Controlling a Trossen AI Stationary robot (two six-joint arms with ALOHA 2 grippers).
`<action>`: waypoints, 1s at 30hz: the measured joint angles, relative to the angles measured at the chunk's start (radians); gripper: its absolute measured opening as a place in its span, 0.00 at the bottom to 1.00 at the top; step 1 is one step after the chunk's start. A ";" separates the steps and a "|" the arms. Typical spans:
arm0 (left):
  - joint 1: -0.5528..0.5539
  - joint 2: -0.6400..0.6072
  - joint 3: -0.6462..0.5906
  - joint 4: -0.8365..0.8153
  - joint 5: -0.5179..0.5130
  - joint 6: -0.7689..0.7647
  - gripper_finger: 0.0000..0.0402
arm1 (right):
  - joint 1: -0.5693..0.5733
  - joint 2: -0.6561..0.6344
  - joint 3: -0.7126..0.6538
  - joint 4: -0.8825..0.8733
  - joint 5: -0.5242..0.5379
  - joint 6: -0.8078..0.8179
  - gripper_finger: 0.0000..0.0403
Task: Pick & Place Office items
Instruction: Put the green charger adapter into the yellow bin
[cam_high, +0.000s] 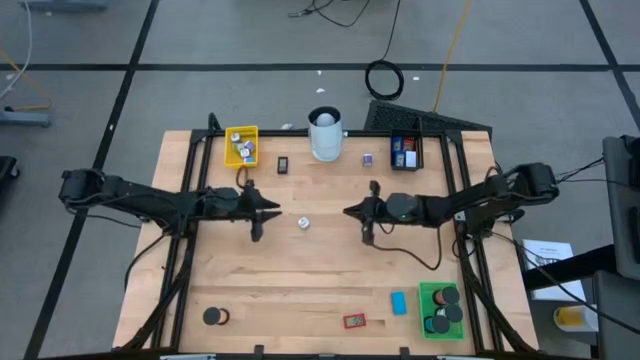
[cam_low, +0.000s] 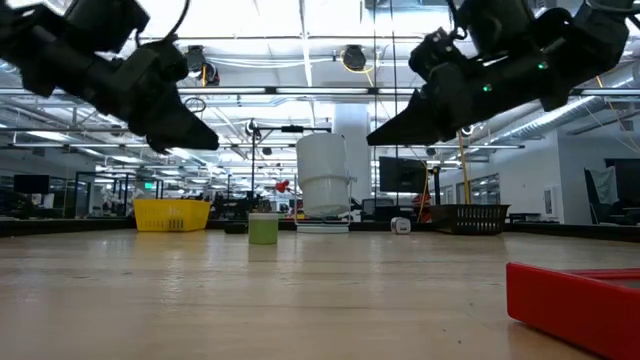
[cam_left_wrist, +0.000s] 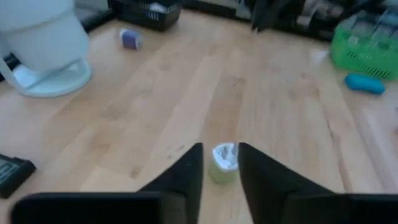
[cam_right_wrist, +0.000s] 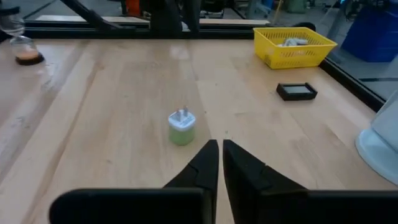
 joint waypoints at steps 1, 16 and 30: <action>-0.016 0.016 0.027 -0.040 -0.017 -0.006 0.31 | 0.000 -0.011 -0.008 0.000 -0.001 0.002 0.02; -0.157 0.459 0.303 -0.145 -0.208 -0.075 0.78 | 0.004 -0.036 -0.021 -0.002 -0.001 0.009 0.00; -0.076 0.652 0.373 -0.095 -0.198 -0.060 0.76 | 0.004 -0.035 -0.021 -0.002 -0.001 0.013 0.00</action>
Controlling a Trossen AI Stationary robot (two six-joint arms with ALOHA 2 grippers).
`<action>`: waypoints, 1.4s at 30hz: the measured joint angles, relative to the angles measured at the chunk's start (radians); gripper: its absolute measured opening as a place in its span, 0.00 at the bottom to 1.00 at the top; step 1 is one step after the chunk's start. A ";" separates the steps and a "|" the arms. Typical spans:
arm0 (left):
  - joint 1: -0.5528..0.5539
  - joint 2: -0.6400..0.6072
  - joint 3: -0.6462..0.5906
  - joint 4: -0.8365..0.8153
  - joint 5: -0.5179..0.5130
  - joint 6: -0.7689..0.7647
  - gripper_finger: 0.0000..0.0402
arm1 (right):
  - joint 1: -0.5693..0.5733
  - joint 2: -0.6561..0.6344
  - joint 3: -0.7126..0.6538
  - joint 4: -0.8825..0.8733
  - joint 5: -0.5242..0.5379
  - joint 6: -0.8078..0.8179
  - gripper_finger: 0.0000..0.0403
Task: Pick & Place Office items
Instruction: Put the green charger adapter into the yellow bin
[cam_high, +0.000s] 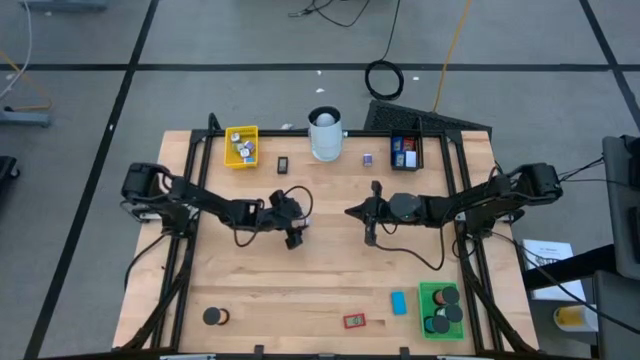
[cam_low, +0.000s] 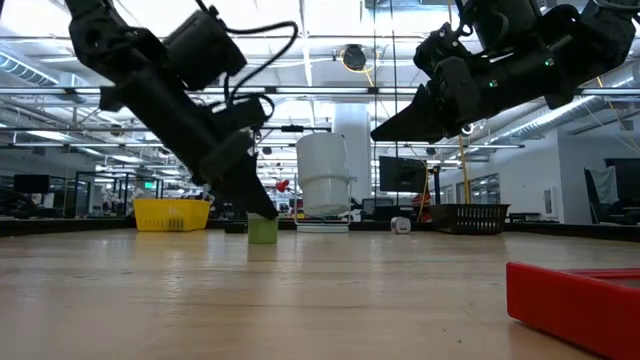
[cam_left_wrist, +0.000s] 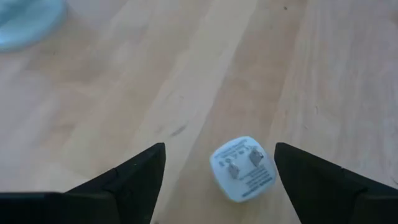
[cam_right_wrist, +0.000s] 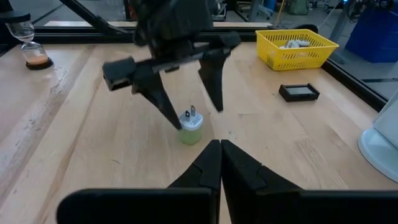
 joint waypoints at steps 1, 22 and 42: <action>0.005 0.013 0.000 0.013 0.020 0.002 0.74 | 0.000 0.000 0.000 0.000 0.000 0.000 0.00; 0.093 -0.269 -0.007 -0.258 -0.113 0.091 0.36 | 0.000 0.000 0.000 -0.017 0.000 0.004 0.00; 0.717 -0.749 -0.269 -0.371 -0.112 0.049 0.36 | 0.000 0.001 0.000 0.001 0.000 0.004 0.00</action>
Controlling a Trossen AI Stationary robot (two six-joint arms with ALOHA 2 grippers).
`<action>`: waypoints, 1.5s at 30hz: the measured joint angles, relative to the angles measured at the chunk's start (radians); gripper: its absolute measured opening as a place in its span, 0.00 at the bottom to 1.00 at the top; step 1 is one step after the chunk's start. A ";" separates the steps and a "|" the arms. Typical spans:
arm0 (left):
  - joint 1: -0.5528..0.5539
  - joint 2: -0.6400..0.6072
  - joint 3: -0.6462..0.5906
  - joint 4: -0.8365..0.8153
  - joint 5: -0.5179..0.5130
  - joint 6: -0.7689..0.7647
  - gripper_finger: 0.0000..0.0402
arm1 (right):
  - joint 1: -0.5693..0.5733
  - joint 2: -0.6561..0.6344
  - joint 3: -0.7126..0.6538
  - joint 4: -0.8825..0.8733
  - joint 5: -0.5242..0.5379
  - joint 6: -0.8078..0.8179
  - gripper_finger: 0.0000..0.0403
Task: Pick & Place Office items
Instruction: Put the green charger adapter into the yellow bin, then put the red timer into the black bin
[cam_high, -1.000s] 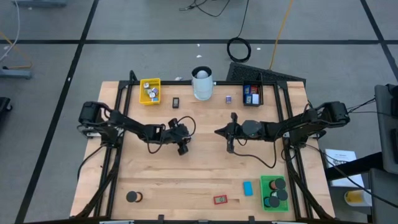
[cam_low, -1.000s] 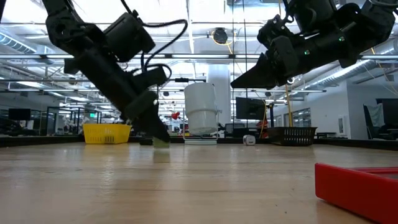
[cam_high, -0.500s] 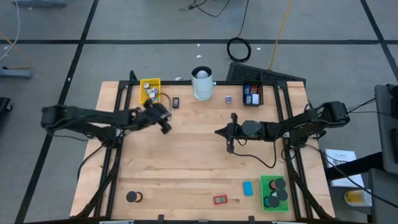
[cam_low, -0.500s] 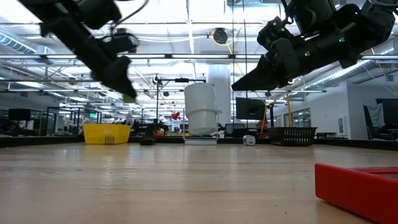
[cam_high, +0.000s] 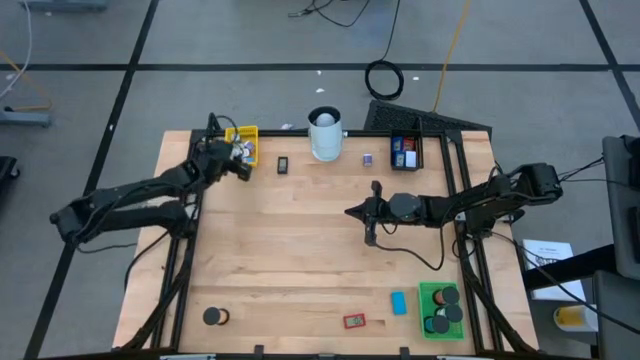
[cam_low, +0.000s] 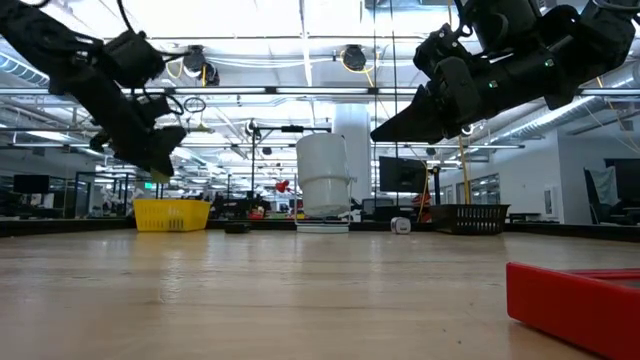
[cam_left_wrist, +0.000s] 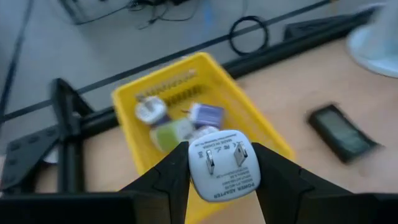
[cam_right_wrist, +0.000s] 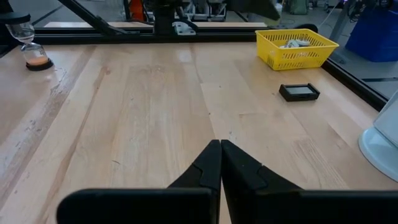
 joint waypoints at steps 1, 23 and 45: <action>0.025 0.015 0.002 0.010 0.002 0.002 0.36 | 0.000 0.000 0.000 0.000 0.000 0.000 0.00; 0.186 0.284 0.004 0.127 0.126 -0.001 0.50 | 0.000 0.000 0.000 -0.004 0.000 0.000 0.00; 0.142 0.038 0.005 0.021 0.181 0.204 0.45 | 0.000 0.000 0.000 -0.001 0.032 -0.019 0.00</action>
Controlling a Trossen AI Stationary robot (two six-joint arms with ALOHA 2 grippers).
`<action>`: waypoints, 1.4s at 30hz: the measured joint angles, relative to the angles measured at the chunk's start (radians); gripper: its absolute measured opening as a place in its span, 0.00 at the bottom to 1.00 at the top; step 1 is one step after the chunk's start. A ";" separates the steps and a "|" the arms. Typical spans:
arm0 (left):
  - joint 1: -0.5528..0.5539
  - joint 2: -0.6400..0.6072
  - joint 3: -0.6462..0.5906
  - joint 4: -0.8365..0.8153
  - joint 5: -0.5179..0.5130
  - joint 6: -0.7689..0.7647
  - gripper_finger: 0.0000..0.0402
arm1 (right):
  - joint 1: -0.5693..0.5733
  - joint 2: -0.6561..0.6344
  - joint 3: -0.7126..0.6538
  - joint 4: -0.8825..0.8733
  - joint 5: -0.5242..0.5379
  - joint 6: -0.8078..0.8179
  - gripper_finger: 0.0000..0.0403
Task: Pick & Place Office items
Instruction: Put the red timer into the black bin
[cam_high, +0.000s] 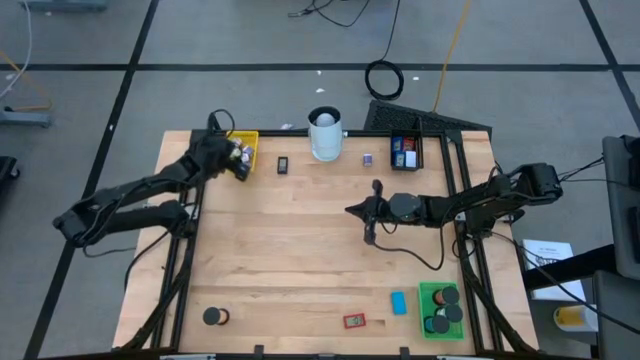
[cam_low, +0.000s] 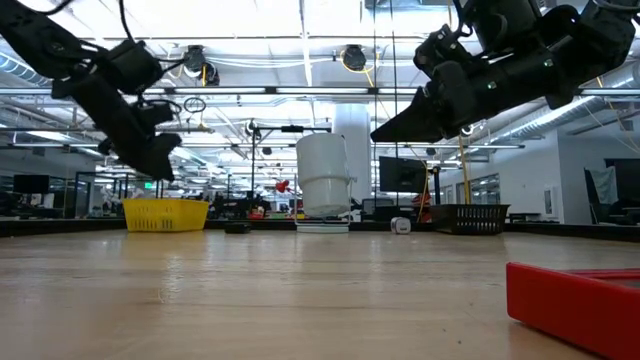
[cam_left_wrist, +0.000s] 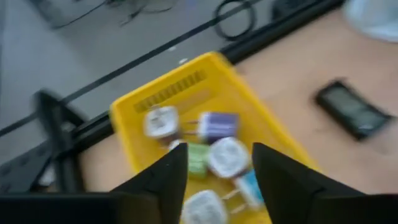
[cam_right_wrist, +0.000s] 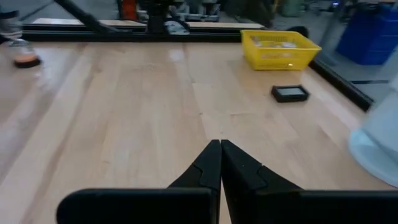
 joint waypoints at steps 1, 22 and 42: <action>-0.012 -0.011 0.000 -0.002 0.016 0.009 0.42 | 0.000 0.000 0.000 0.000 0.011 0.000 0.00; -0.341 -0.021 -0.250 0.667 0.413 0.037 0.02 | 0.000 0.000 0.000 0.000 0.103 0.044 0.01; -0.539 -0.022 -0.366 0.862 0.366 0.091 0.07 | 0.117 0.000 0.249 -0.512 0.547 0.223 0.05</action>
